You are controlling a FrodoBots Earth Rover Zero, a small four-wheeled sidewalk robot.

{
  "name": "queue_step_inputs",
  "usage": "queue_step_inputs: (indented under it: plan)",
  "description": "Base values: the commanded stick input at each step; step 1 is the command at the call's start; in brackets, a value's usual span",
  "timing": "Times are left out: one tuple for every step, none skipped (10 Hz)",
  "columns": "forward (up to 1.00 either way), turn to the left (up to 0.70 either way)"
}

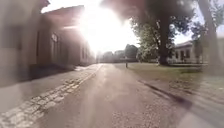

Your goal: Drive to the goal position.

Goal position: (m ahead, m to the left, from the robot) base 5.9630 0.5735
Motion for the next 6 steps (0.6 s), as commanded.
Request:
queue_step_inputs:
  plan:
    - [0.60, 0.00]
    - [0.60, 0.00]
    - [0.60, 0.00]
    - [0.60, 0.00]
    - [0.60, 0.00]
    - [0.60, 0.00]
